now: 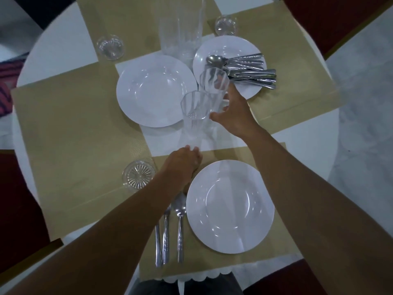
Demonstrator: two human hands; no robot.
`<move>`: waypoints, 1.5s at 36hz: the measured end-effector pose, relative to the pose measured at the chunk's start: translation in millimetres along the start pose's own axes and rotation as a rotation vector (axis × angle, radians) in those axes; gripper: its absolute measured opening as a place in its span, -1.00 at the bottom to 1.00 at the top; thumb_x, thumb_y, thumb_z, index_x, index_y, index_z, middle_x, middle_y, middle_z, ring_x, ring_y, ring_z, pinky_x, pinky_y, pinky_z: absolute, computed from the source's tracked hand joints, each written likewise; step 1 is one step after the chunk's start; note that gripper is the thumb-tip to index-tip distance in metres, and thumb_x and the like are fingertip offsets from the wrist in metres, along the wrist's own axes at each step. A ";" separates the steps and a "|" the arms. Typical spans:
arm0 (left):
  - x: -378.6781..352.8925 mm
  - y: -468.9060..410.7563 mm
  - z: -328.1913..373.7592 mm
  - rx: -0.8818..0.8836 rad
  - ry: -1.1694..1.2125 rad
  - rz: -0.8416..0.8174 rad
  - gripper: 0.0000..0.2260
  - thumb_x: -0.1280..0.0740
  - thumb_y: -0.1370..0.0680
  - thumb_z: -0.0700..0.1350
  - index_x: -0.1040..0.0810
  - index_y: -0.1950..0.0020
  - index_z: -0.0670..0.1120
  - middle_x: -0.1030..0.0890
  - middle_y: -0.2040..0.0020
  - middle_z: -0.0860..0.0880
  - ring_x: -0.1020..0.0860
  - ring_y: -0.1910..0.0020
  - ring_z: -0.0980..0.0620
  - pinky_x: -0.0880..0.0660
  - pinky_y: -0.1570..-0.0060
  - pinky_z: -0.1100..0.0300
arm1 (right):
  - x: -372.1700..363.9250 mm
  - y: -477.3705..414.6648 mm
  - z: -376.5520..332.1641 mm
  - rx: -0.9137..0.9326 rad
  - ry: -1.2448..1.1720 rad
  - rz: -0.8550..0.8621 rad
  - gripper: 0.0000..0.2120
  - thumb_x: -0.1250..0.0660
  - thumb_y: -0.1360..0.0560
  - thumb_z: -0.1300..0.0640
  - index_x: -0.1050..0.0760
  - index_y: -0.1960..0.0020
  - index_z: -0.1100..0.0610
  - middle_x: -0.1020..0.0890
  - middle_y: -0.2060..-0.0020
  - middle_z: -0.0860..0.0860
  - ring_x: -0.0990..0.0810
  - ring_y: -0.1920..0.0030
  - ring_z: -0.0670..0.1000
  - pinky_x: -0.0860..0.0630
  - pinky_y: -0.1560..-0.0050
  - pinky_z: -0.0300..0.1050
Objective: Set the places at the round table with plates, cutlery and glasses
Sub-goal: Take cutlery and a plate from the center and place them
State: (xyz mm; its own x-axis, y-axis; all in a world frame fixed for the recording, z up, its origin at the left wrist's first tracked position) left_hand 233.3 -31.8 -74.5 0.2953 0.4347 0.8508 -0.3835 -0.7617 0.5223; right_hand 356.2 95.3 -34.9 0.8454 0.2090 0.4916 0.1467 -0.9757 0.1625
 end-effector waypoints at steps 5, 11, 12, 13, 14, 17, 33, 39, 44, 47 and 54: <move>0.9 2.4 2.4 -0.019 -0.031 0.021 -0.44 -0.34 -0.52 -0.20 -0.18 -0.47 -0.17 -0.36 -0.28 -0.16 -0.48 -0.18 -0.13 -0.50 0.08 0.06 | 1.6 -5.6 -0.6 -0.002 -0.030 0.024 -0.17 -0.65 -0.34 0.13 -0.34 -0.50 -0.05 -0.57 -0.25 -0.19 -0.57 -0.21 -0.07 -0.57 -0.12 -0.20; -1.0 1.8 1.3 -0.013 -0.028 0.023 -0.40 -0.36 -0.53 -0.15 -0.16 -0.49 -0.15 -0.36 -0.31 -0.15 -0.47 -0.21 -0.11 -0.49 0.05 0.08 | 16.2 4.8 -1.0 -0.008 -0.066 0.082 -0.24 -0.67 -0.32 0.18 -0.41 -0.42 0.00 -0.59 -0.17 -0.22 -0.60 -0.17 -0.10 -0.59 -0.04 -0.30; -1.8 1.3 1.0 -0.010 -0.031 0.017 -0.38 -0.37 -0.52 -0.15 -0.16 -0.49 -0.14 -0.35 -0.32 -0.14 -0.47 -0.21 -0.11 -0.48 0.05 0.08 | 20.6 9.3 -1.1 -0.002 -0.069 0.095 -0.24 -0.67 -0.32 0.18 -0.41 -0.42 0.01 -0.59 -0.18 -0.20 -0.60 -0.19 -0.09 -0.61 -0.07 -0.23; -2.4 0.6 1.0 -0.009 -0.038 0.013 -0.38 -0.38 -0.51 -0.14 -0.16 -0.49 -0.13 -0.34 -0.32 -0.13 -0.47 -0.21 -0.10 -0.48 0.07 0.09 | 25.7 14.3 -1.2 0.005 -0.071 0.109 -0.24 -0.66 -0.32 0.19 -0.40 -0.42 0.02 -0.59 -0.18 -0.20 -0.60 -0.19 -0.08 -0.63 -0.10 -0.17; -3.4 0.0 1.1 -0.012 -0.046 0.010 -0.38 -0.39 -0.51 -0.14 -0.17 -0.49 -0.12 -0.34 -0.32 -0.13 -0.47 -0.20 -0.10 -0.47 0.09 0.09 | 31.4 20.1 -0.7 0.013 -0.075 0.124 -0.24 -0.66 -0.32 0.19 -0.40 -0.42 0.01 -0.59 -0.18 -0.20 -0.60 -0.19 -0.10 -0.63 -0.11 -0.13; -6.0 -1.1 -0.8 0.003 -0.032 -0.003 -0.41 -0.38 -0.49 -0.16 -0.21 -0.46 -0.10 -0.37 -0.27 -0.12 -0.48 -0.17 -0.09 -0.42 0.16 0.10 | 49.7 42.5 6.4 0.015 -0.112 0.179 -0.25 -0.66 -0.32 0.17 -0.42 -0.42 -0.05 -0.60 -0.22 -0.20 -0.59 -0.23 -0.13 -0.63 -0.16 -0.03; 3.6 4.7 3.8 0.016 -0.064 0.051 -0.51 -0.29 -0.56 -0.16 -0.22 -0.46 -0.16 -0.44 -0.22 -0.13 -0.52 -0.14 -0.11 -0.50 0.03 0.07 | 131.0 181.7 83.8 -0.132 -0.218 0.478 -0.23 -0.65 -0.25 0.08 -0.44 -0.37 -0.28 -0.62 -0.24 -0.18 -0.67 -0.18 -0.09 -0.63 -0.19 0.01; 6.8 8.6 4.1 0.009 -0.083 0.072 -0.48 -0.31 -0.56 -0.15 -0.23 -0.48 -0.13 -0.43 -0.26 -0.12 -0.51 -0.17 -0.10 -0.50 -0.02 0.09 | 129.8 198.6 92.7 -0.152 -0.223 0.471 -0.24 -0.63 -0.24 0.06 -0.43 -0.34 -0.30 -0.60 -0.26 -0.17 -0.61 -0.28 -0.07 -0.60 -0.26 0.11; 9.1 8.1 1.0 0.063 0.000 0.040 -0.59 -0.21 -0.62 -0.14 -0.27 -0.46 -0.15 -0.45 -0.26 -0.13 -0.53 -0.17 -0.12 -0.48 -0.06 0.08 | 123.2 199.5 94.8 -0.177 -0.206 0.452 -0.25 -0.61 -0.21 0.02 -0.43 -0.33 -0.28 -0.60 -0.27 -0.19 -0.62 -0.26 -0.11 -0.62 -0.23 0.09; 10.7 9.0 2.2 0.054 -0.007 0.046 -0.58 -0.18 -0.61 -0.16 -0.25 -0.47 -0.11 -0.43 -0.29 -0.12 -0.52 -0.17 -0.11 -0.47 -0.06 0.10 | 120.5 200.7 97.2 -0.208 -0.186 0.455 -0.25 -0.61 -0.21 0.00 -0.43 -0.34 -0.25 -0.60 -0.24 -0.23 -0.63 -0.20 -0.17 -0.65 -0.18 0.04; 12.4 11.0 1.9 0.052 -0.006 0.021 -0.56 -0.19 -0.61 -0.14 -0.26 -0.49 -0.10 -0.43 -0.32 -0.12 -0.52 -0.20 -0.12 -0.49 -0.13 0.07 | 119.2 205.1 94.4 -0.233 -0.124 0.475 -0.29 -0.60 -0.26 -0.02 -0.42 -0.34 -0.26 -0.57 -0.23 -0.34 -0.62 -0.16 -0.29 -0.65 -0.09 -0.19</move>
State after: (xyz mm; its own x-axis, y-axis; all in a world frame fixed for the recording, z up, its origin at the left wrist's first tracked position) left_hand 234.4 -35.6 -58.3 0.2928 0.4152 0.8613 -0.3434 -0.7950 0.5000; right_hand 535.6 -86.1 -23.8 0.8473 -0.2743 0.4548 -0.3719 -0.9178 0.1392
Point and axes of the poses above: each hand's wrist, its own y-axis away from the middle knuckle, its own x-axis out of the back of the hand, z = x × y, the point moved 8 cm from there along -y, towards the middle knuckle
